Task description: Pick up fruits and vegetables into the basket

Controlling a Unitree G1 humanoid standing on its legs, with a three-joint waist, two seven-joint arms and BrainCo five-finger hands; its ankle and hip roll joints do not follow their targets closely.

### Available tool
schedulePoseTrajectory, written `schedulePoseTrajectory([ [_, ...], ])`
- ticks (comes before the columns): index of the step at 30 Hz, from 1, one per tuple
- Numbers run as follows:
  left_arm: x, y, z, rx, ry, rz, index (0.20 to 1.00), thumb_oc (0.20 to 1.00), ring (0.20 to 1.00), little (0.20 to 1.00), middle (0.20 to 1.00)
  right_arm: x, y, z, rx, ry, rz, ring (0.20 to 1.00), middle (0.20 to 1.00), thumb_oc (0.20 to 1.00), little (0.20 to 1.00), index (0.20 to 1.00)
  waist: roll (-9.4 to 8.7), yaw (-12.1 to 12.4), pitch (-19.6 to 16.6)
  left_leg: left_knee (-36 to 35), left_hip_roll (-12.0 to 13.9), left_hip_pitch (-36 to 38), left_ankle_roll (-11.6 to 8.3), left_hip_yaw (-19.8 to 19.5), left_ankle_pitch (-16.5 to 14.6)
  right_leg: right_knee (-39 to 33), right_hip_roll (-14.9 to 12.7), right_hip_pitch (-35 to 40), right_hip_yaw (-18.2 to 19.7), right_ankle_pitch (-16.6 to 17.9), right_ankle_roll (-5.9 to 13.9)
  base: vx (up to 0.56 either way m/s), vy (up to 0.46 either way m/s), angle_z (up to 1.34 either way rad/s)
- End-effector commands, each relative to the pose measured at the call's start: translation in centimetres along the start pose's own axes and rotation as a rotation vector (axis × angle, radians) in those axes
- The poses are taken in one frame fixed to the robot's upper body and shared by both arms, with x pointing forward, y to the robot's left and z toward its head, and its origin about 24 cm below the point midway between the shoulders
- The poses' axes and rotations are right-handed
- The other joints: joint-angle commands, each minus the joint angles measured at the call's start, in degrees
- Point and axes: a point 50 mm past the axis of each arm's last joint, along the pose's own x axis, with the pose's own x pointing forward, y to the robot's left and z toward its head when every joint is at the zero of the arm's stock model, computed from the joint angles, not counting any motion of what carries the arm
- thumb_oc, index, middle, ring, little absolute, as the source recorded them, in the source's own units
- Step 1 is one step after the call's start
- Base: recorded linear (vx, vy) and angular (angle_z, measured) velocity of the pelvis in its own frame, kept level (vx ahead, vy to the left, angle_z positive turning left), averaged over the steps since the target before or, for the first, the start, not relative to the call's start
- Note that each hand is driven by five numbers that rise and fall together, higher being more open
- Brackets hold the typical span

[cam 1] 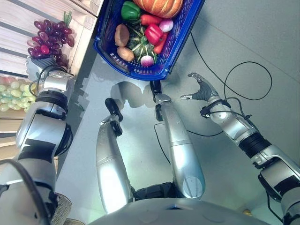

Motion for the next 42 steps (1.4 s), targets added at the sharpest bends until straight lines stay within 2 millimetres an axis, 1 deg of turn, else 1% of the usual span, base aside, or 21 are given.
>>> schedulePoseTrajectory([
  [1, -1.1, -2.4, -2.6, -0.006, -0.019, -0.204, 0.2, 0.2, 0.2, 0.2, 0.2, -1.7, 2.3, -0.3, 0.035, -0.017, 0.054, 1.0, 1.0, 1.0, 1.0, 1.0, -0.38, 0.31, -3.11, -3.15, -1.16, -0.38, 3.22, 3.12, 0.5, 2.1, 0.7, 3.15, -1.22, -7.64, 1.94, 0.01, 0.105, 0.0],
  [4, -1.3, -2.7, -2.8, -0.055, -0.025, -0.263, 0.2, 0.2, 0.2, 0.2, 0.2, -2.1, 2.4, -0.6, 0.017, -0.014, 0.065, 1.0, 1.0, 1.0, 1.0, 1.0, 0.41, 0.49, -3.11, -3.71, -1.37, 1.32, 3.27, 3.4, 0.64, 2.08, 0.41, 4.55, -1.0, -8.04, 1.99, 0.01, 0.11, -0.01],
  [5, -1.4, -2.9, -3.2, -0.1, -0.02, -0.311, 0.2, 0.2, 0.2, 0.2, 0.2, -2.5, 2.5, -0.9, 0.002, -0.012, 0.074, 1.0, 1.0, 1.0, 1.0, 1.0, 0.88, 0.66, -3.11, -4.09, -1.49, 2.6, 3.3, 3.57, 0.69, 2.12, 0.05, 5.59, -0.93, -8.31, 2.08, 0.01, 0.106, 0.02],
  [6, -1.4, -2.9, -3.2, -0.103, -0.019, -0.316, 0.2, 0.2, 0.2, 0.2, 0.2, -2.5, 2.6, -0.9, 0.001, -0.011, 0.075, 1.0, 1.0, 1.0, 1.0, 1.0, 0.91, 0.67, -3.11, -4.19, -1.52, 2.8, 3.3, 3.6, 0.71, 2.07, 0.01, 5.76, -0.92, -8.32, 2.09, 0.01, 0.125, 0.05],
  [11, -2.4, -3.7, -5.4, -0.325, 0.07, -0.53, 0.2, 0.2, 0.2, 0.2, 0.2, -3.5, 3.0, -1.5, -0.029, 0.014, 0.094, 1.0, 1.0, 1.0, 1.0, 1.0, 2.05, 1.57, -3.11, -5.97, -2.44, 7.93, 3.38, 4.19, 0.89, 0.82, -1.33, 10.62, -1.14, -8.57, 2.43, 0.01, 0.107, 0.06],
  [14, -3.7, -4.5, -7.2, -0.443, 0.115, -0.675, 0.2, 0.2, 0.2, 0.2, 0.2, -4.1, 3.3, -1.9, -0.043, 0.03, 0.107, 1.0, 1.0, 1.0, 1.0, 1.0, 2.64, 2.16, -3.11, -7.13, -3.2, 11.09, 3.52, 4.35, 1.02, -0.24, -1.82, 13.89, -1.3, -8.68, 2.57, 0.01, 0.098, 0.05],
  [18, -5.4, -4.8, -8.7, -0.534, 0.107, -0.799, 0.2, 0.2, 0.2, 0.2, 0.2, -5.0, 3.4, -2.5, -0.061, 0.054, 0.122, 1.0, 1.0, 1.0, 1.0, 1.0, 3.38, 3.28, -3.11, -8.67, -4.05, 15.23, 3.93, 4.39, 1.19, -1.79, -2.42, 18.31, -1.53, -8.65, 2.86, 0.03, 0.082, 0.04],
  [22, -6.9, -4.8, -9.5, -0.597, 0.077, -0.876, 0.2, 0.2, 0.2, 0.2, 0.2, -5.6, 3.3, -2.7, -0.073, 0.069, 0.133, 1.0, 1.0, 1.0, 1.0, 1.0, 3.76, 4.27, -3.11, -10.1, -4.82, 19.17, 4.46, 4.37, 1.13, -3.61, -2.84, 22.84, -1.83, -8.67, 3.08, 0.03, 0.075, 0.03],
  [25, -7.7, -4.4, -9.5, -0.642, 0.054, -0.925, 0.2, 0.2, 0.2, 0.2, 0.2, -5.9, 3.1, -2.6, -0.096, 0.066, 0.125, 1.0, 1.0, 1.0, 1.0, 1.0, 3.86, 4.9, -3.11, -10.99, -5.29, 21.45, 4.85, 4.15, 1.25, -4.57, -2.93, 25.43, -1.84, -8.58, 3.19, 0.02, 0.056, 0.01],
  [29, -9.0, -3.8, -9.1, -0.708, 0.02, -1.017, 0.2, 0.2, 0.2, 0.2, 0.2, -6.0, 2.6, -2.3, -0.183, 0.034, 0.098, 1.0, 1.0, 1.0, 1.0, 1.0, 3.98, 5.86, -3.11, -11.73, -5.89, 24.28, 5.41, 3.78, 1.06, -5.6, -3.21, 28.75, -2.04, -8.56, 3.45, 0.0, 0.022, 0.01],
  [31, -10.1, -3.7, -8.6, -0.747, 0.001, -1.071, 0.2, 0.2, 0.2, 0.2, 0.2, -5.9, 2.1, -1.8, -0.242, 0.005, 0.065, 1.0, 1.0, 1.0, 1.0, 1.0, 4.07, 6.45, -3.13, -12.25, -6.22, 25.47, 5.67, 3.57, 1.09, -6.29, -3.42, 30.18, -2.28, -8.37, 3.55, -0.05, 0.004, 0.02],
  [32, -10.7, -3.6, -8.4, -0.772, -0.007, -1.102, 0.2, 0.2, 0.2, 0.2, 0.2, -5.8, 2.0, -1.6, -0.28, -0.013, 0.046, 1.0, 1.0, 1.0, 1.0, 1.0, 4.08, 6.74, -3.12, -12.84, -6.26, 25.36, 6.15, 3.92, 2.63, -7.26, -3.58, 30.31, -2.73, -6.73, 3.21, -0.09, 0.008, 0.07],
  [33, -11.3, -3.6, -8.1, -0.791, -0.017, -1.133, 0.2, 0.2, 0.2, 0.2, 0.2, -5.7, 1.8, -1.3, -0.31, -0.027, 0.025, 1.0, 1.0, 1.0, 1.0, 1.0, 4.14, 7.05, -3.12, -13.06, -6.42, 26.06, 6.27, 3.76, 2.57, -7.59, -3.75, 31.12, -2.85, -6.67, 3.32, -0.09, 0.004, 0.12],
  [34, -12.4, -3.6, -7.6, -0.814, -0.031, -1.19, 0.2, 0.2, 0.2, 0.2, 0.2, -5.5, 1.5, -0.9, -0.354, -0.047, -0.008, 1.0, 1.0, 1.0, 1.0, 1.0, 4.26, 7.6, -3.12, -13.5, -6.69, 27.16, 6.38, 3.42, 2.6, -8.19, -4.05, 32.46, -3.08, -6.52, 3.53, -0.01, 0.008, 0.13],
  [36, -13.7, -3.5, -7.1, -0.845, -0.041, -1.256, 0.2, 0.2, 0.2, 0.2, 0.2, -5.1, 1.2, -0.3, -0.386, -0.077, -0.048, 1.0, 1.0, 1.0, 1.0, 1.0, 4.43, 8.29, -3.36, -14.06, -6.99, 28.24, 6.52, 3.02, 2.64, -8.98, -4.47, 33.84, -3.44, -6.32, 3.79, 0.0, 0.004, 0.08],
  [40, -16.0, -3.5, -6.2, -0.92, -0.016, -1.397, 0.2, 0.2, 0.2, 0.2, 0.2, -4.3, 0.8, 1.0, -0.459, -0.147, -0.148, 1.0, 1.0, 1.0, 1.0, 1.0, 4.78, 9.63, -4.49, -15.52, -7.61, 29.97, 6.61, 2.17, 2.9, -10.82, -5.3, 36.11, -3.95, -5.71, 4.36, 0.01, 0.002, 0.13],
  [41, -16.3, -3.5, -6.1, -0.936, -0.006, -1.413, 0.2, 0.2, 0.2, 0.2, 0.2, -4.2, 0.7, 1.2, -0.466, -0.156, -0.163, 1.0, 1.0, 1.0, 1.0, 1.0, 4.81, 9.76, -4.62, -15.67, -7.68, 30.24, 6.6, 2.03, 2.93, -11.06, -5.4, 36.48, -4.03, -5.62, 4.42, 0.02, -0.002, 0.2],
  [42, -17.0, -3.7, -5.8, -0.959, 0.017, -1.458, 0.2, 0.2, 0.2, 0.2, 0.2, -3.8, 0.5, 1.9, -0.489, -0.182, -0.195, 1.0, 1.0, 1.0, 1.0, 1.0, 4.91, 10.16, -4.98, -16.05, -7.86, 30.84, 6.6, 1.79, 2.87, -11.54, -5.61, 37.27, -4.24, -5.6, 4.51, 0.02, -0.001, 0.14],
])
